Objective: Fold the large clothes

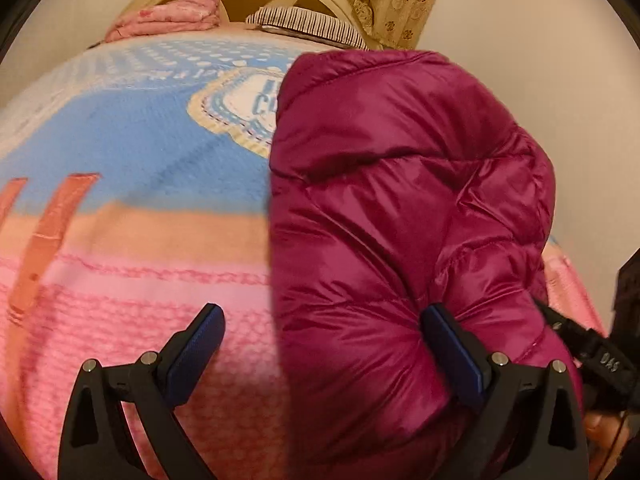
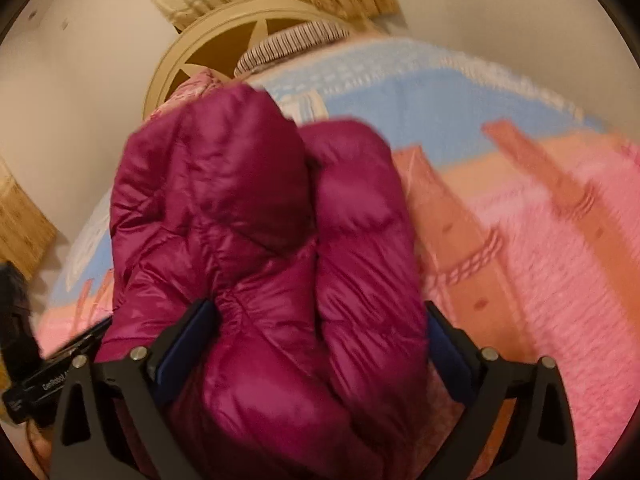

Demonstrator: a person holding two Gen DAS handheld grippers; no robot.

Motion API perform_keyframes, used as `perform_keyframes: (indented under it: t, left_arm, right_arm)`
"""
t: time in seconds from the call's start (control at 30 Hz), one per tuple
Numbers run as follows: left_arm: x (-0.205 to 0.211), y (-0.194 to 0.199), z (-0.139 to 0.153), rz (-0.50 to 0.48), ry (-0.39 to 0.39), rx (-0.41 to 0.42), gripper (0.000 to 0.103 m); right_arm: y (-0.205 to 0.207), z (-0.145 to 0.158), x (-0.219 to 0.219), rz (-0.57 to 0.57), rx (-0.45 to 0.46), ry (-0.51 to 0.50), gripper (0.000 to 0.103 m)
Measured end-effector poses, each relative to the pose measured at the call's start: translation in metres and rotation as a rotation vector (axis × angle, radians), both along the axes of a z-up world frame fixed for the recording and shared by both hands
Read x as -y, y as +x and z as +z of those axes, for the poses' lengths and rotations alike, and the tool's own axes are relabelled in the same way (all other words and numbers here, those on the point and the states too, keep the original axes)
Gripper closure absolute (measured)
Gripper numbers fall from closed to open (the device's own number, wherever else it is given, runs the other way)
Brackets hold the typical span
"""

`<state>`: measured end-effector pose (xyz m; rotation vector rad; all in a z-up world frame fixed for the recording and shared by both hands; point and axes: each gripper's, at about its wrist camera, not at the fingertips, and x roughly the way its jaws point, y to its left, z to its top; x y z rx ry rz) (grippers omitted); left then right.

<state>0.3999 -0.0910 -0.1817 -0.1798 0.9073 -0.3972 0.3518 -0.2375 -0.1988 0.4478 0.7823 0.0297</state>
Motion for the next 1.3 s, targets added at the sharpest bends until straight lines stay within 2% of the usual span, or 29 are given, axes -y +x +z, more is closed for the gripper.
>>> perform_keyframes:
  t: [0.07, 0.13, 0.2, 0.23, 0.33, 0.43, 0.53, 0.77, 0.87, 1.1, 1.3]
  left_arm:
    - [0.003, 0.001, -0.001, -0.021, -0.019, 0.013, 0.003]
    - [0.005, 0.004, 0.0, -0.036, -0.03, 0.013, 0.004]
    - [0.009, 0.0, 0.005, -0.062, -0.031, 0.034, 0.014]
    - [0.014, -0.004, 0.009, -0.087, -0.029, 0.051, 0.025]
    - [0.022, -0.016, 0.019, -0.113, 0.012, 0.101, 0.038]
    - [0.026, -0.03, 0.03, -0.121, 0.056, 0.15, 0.045]
    - [0.026, -0.043, 0.039, -0.124, 0.071, 0.182, 0.048]
    - [0.003, -0.065, 0.061, -0.106, 0.084, 0.249, 0.053]
    - [-0.016, -0.058, 0.07, -0.085, 0.088, 0.272, 0.053]
    - [-0.063, -0.075, 0.094, -0.018, 0.12, 0.322, 0.053]
    - [-0.106, -0.089, 0.1, 0.053, 0.124, 0.335, 0.053]
  right_arm:
    - [0.002, -0.005, 0.003, 0.017, -0.001, 0.03, 0.01]
    - [0.006, -0.005, 0.001, 0.05, -0.003, 0.027, 0.024]
    - [0.007, -0.003, -0.004, 0.078, 0.001, 0.022, 0.033]
    - [0.008, -0.003, -0.006, 0.086, 0.002, 0.025, 0.038]
    - [0.006, -0.002, -0.007, 0.095, 0.014, 0.03, 0.049]
    - [-0.001, 0.004, -0.016, 0.099, 0.042, -0.002, 0.061]
    - [-0.008, 0.011, -0.022, 0.098, 0.067, -0.029, 0.067]
    - [-0.02, 0.021, -0.042, 0.123, 0.103, -0.037, 0.073]
    - [-0.02, 0.026, -0.054, 0.147, 0.117, -0.038, 0.074]
    - [-0.018, 0.046, -0.098, 0.233, 0.163, -0.023, 0.075]
    - [-0.017, 0.052, -0.139, 0.311, 0.187, -0.023, 0.075]
